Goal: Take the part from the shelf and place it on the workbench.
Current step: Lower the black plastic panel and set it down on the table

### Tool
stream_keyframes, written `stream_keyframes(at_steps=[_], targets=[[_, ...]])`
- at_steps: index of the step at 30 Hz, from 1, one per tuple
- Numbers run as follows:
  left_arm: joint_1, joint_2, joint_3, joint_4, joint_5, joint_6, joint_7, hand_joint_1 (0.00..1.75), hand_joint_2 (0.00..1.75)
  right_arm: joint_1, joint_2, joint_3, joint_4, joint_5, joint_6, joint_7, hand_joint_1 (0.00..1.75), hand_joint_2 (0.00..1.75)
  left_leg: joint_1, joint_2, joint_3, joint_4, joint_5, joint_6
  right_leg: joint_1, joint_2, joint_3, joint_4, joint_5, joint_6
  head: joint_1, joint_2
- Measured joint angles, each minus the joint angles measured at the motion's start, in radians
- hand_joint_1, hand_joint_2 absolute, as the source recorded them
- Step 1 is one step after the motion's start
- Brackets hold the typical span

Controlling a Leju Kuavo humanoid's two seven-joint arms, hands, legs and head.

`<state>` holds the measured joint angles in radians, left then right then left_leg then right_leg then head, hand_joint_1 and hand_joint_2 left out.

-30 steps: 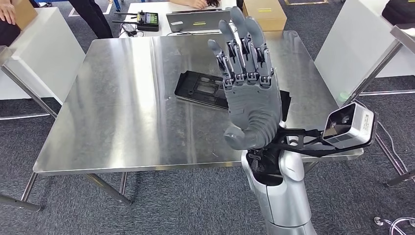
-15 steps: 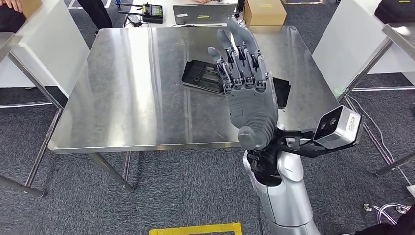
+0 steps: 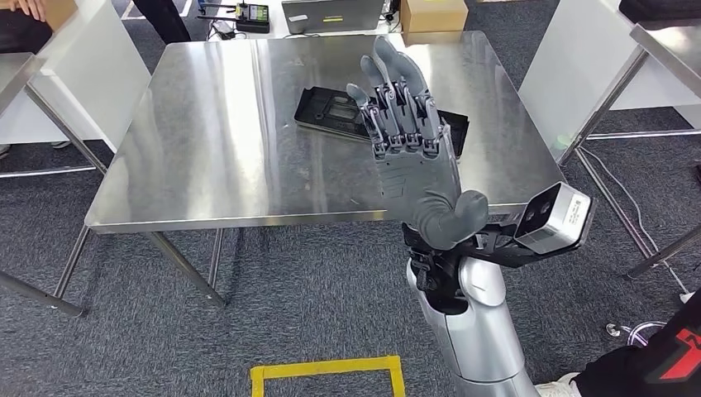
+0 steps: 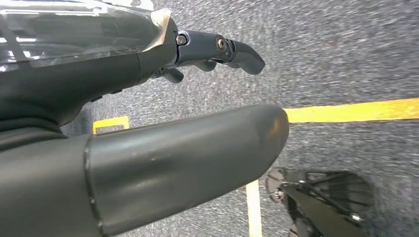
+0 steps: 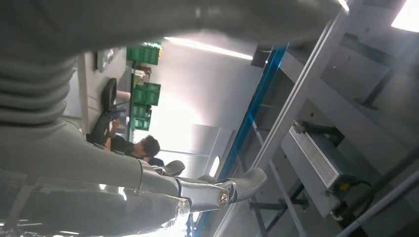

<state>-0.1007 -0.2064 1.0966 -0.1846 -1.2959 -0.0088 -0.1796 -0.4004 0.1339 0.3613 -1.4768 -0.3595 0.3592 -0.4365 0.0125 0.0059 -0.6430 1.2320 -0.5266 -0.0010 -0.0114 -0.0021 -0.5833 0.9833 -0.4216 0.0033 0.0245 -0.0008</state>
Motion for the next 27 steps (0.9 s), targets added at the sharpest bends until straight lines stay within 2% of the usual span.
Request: stream_keyframes(at_steps=[1,2,3,4,5,6,7,8,9,11,12,13,14,15,16,18,19,20,21,22,23,24,25,26,27], targets=[[-0.001,0.0,0.0,0.0,0.0,0.0,-0.002,0.0,0.0,0.0,0.0,0.001,0.002,0.0,-0.002,-0.003,0.0,0.0,0.0,-0.002,0.054,-0.069,0.016,0.004,0.0,0.0,-0.008,0.0,0.008,0.004,0.0,0.0],[-0.001,0.0,0.0,0.0,0.0,0.0,-0.005,0.0,0.0,-0.001,0.0,0.001,0.002,0.0,-0.005,-0.008,0.0,0.0,-0.001,-0.005,0.109,-0.145,0.02,0.008,0.002,0.0,-0.015,0.001,0.016,0.01,0.0,0.0],[-0.002,0.0,-0.001,0.0,-0.001,0.0,-0.007,0.0,0.0,-0.002,0.001,0.003,0.003,0.001,-0.009,-0.012,0.0,0.0,-0.003,-0.009,0.147,-0.202,0.015,0.013,0.004,-0.001,-0.018,0.001,0.024,0.017,0.001,0.0],[-0.002,0.0,-0.002,0.0,-0.002,0.0,-0.009,0.0,0.0,-0.002,0.001,0.006,0.004,0.002,-0.012,-0.015,0.0,0.0,-0.007,-0.012,0.168,-0.237,0.008,0.018,0.004,-0.002,-0.021,0.0,0.032,0.024,0.001,0.0],[-0.002,0.0,-0.004,0.0,-0.003,-0.001,-0.011,0.0,0.0,-0.003,0.001,0.008,0.005,0.003,-0.014,-0.016,0.0,0.0,-0.012,-0.013,0.172,-0.251,0.007,0.024,0.004,-0.003,-0.023,-0.001,0.04,0.032,0.002,0.0],[-0.001,0.0,-0.006,0.0,-0.004,-0.001,-0.012,0.0,0.0,-0.003,-0.001,0.011,0.006,0.005,-0.016,-0.017,0.0,0.0,-0.013,-0.012,0.163,-0.252,0.015,0.032,0.002,-0.004,-0.026,0.0,0.046,0.039,0.002,0.0],[-0.001,0.0,-0.008,0.0,-0.006,-0.001,-0.012,0.0,0.0,-0.002,-0.004,0.012,0.008,0.007,-0.018,-0.019,0.0,0.0,-0.014,-0.009,0.153,-0.253,0.025,0.04,-0.001,-0.003,-0.034,0.008,0.038,0.042,0.002,0.0],[-0.001,0.0,-0.009,0.0,-0.007,-0.002,-0.012,0.0,0.0,0.0,-0.007,0.013,0.009,0.008,-0.021,-0.02,0.0,0.0,-0.013,-0.006,0.141,-0.256,0.037,0.05,-0.001,-0.002,-0.046,0.029,0.013,0.04,0.002,0.0],[0.0,0.001,-0.009,0.0,-0.008,-0.002,-0.012,0.0,0.0,0.001,-0.01,0.014,0.011,0.009,-0.023,-0.023,0.0,0.0,-0.012,-0.003,0.125,-0.258,0.051,0.057,-0.002,-0.002,-0.064,0.072,-0.028,0.036,0.003,0.0],[-0.001,0.002,-0.01,0.0,-0.011,-0.002,-0.012,0.0,0.0,0.003,-0.017,0.015,0.014,0.011,-0.028,-0.028,0.0,0.0,-0.016,0.0,0.094,-0.256,0.076,0.065,-0.002,-0.001,-0.102,0.199,-0.121,0.028,0.005,0.0],[0.0,0.002,-0.01,0.0,-0.012,-0.002,-0.012,0.0,0.0,0.006,-0.02,0.016,0.016,0.012,-0.029,-0.03,0.0,0.0,-0.018,0.001,0.077,-0.255,0.09,0.066,-0.002,0.0,-0.112,0.262,-0.146,0.031,0.005,0.0],[0.0,0.002,-0.01,0.0,-0.012,-0.002,-0.012,0.0,0.0,0.008,-0.023,0.016,0.018,0.012,-0.031,-0.031,0.0,0.0,-0.02,0.001,0.06,-0.254,0.104,0.067,-0.002,0.0,-0.109,0.299,-0.149,0.039,0.005,0.0],[0.0,0.002,-0.01,0.0,-0.012,-0.001,-0.012,0.0,0.0,0.011,-0.025,0.017,0.02,0.012,-0.031,-0.032,0.0,0.0,-0.022,0.002,0.044,-0.252,0.117,0.067,-0.001,0.0,-0.09,0.304,-0.134,0.049,0.005,0.0],[0.0,0.002,-0.01,0.0,-0.012,-0.001,-0.012,0.0,0.0,0.012,-0.027,0.017,0.022,0.012,-0.032,-0.033,0.0,0.0,-0.023,0.002,0.027,-0.251,0.129,0.066,0.0,0.0,-0.054,0.273,-0.111,0.058,0.005,0.0],[0.0,0.002,-0.01,0.0,-0.012,0.0,-0.012,0.0,0.0,0.012,-0.027,0.018,0.023,0.011,-0.032,-0.033,0.0,0.0,-0.025,0.002,0.014,-0.249,0.14,0.064,0.001,0.0,-0.001,0.209,-0.093,0.061,0.005,0.0],[0.0,0.0,-0.01,0.0,-0.012,0.002,-0.012,0.0,0.0,0.01,-0.028,0.024,0.025,0.011,-0.032,-0.034,0.0,0.0,-0.028,0.002,-0.003,-0.246,0.159,0.057,0.008,-0.001,0.11,0.05,-0.097,0.048,0.005,0.0],[0.0,0.0,-0.01,0.0,-0.011,0.003,-0.011,0.0,0.0,0.008,-0.028,0.028,0.025,0.011,-0.032,-0.035,0.0,0.0,-0.029,0.003,-0.008,-0.245,0.17,0.052,0.012,-0.001,0.141,-0.003,-0.108,0.038,0.004,0.0],[0.0,-0.001,-0.01,0.0,-0.01,0.004,-0.011,0.0,0.0,0.008,-0.027,0.032,0.026,0.011,-0.032,-0.035,0.0,0.0,-0.028,0.004,-0.011,-0.246,0.18,0.046,0.016,0.0,0.152,-0.03,-0.115,0.029,0.004,0.0],[0.001,-0.001,-0.01,0.0,-0.008,0.004,-0.011,0.0,0.0,0.007,-0.027,0.035,0.027,0.011,-0.032,-0.036,0.0,0.0,-0.027,0.004,-0.014,-0.249,0.19,0.04,0.016,0.0,0.145,-0.035,-0.111,0.022,0.005,0.0],[0.001,0.0,-0.01,0.0,-0.006,0.004,-0.01,0.0,0.0,0.006,-0.027,0.039,0.029,0.011,-0.032,-0.036,0.0,0.0,-0.025,0.003,-0.02,-0.247,0.189,0.033,0.013,-0.001,0.137,-0.035,-0.101,0.014,0.004,0.0],[0.002,0.0,-0.01,0.0,-0.004,0.005,-0.01,0.0,0.0,0.004,-0.026,0.043,0.032,0.011,-0.032,-0.036,0.0,0.0,-0.023,0.001,-0.028,-0.235,0.17,0.027,0.009,-0.002,0.128,-0.037,-0.089,0.004,0.004,0.0],[0.002,0.0,-0.01,0.0,-0.002,0.005,-0.009,0.0,0.0,0.003,-0.024,0.047,0.034,0.011,-0.033,-0.036,0.0,0.0,-0.02,-0.002,-0.041,-0.203,0.129,0.02,0.005,-0.003,0.117,-0.038,-0.075,-0.004,0.003,0.0],[0.002,0.001,-0.01,0.0,-0.001,0.005,-0.009,0.0,0.0,0.001,-0.022,0.051,0.037,0.012,-0.033,-0.036,0.0,0.0,-0.014,-0.005,-0.057,-0.149,0.073,0.012,0.002,-0.004,0.105,-0.038,-0.061,-0.01,0.002,0.0],[0.003,0.001,-0.01,0.0,0.001,0.005,-0.009,0.0,0.0,0.001,-0.02,0.054,0.04,0.013,-0.034,-0.036,0.0,0.0,-0.009,-0.005,-0.073,-0.081,0.02,0.005,0.002,-0.005,0.09,-0.037,-0.048,-0.012,0.001,0.0],[0.003,0.001,-0.01,0.0,0.003,0.005,-0.009,0.0,0.0,0.001,-0.019,0.058,0.043,0.015,-0.035,-0.036,0.0,0.0,-0.004,-0.005,-0.085,-0.013,-0.016,-0.003,0.002,-0.006,0.076,-0.034,-0.036,-0.011,0.0,0.0]])
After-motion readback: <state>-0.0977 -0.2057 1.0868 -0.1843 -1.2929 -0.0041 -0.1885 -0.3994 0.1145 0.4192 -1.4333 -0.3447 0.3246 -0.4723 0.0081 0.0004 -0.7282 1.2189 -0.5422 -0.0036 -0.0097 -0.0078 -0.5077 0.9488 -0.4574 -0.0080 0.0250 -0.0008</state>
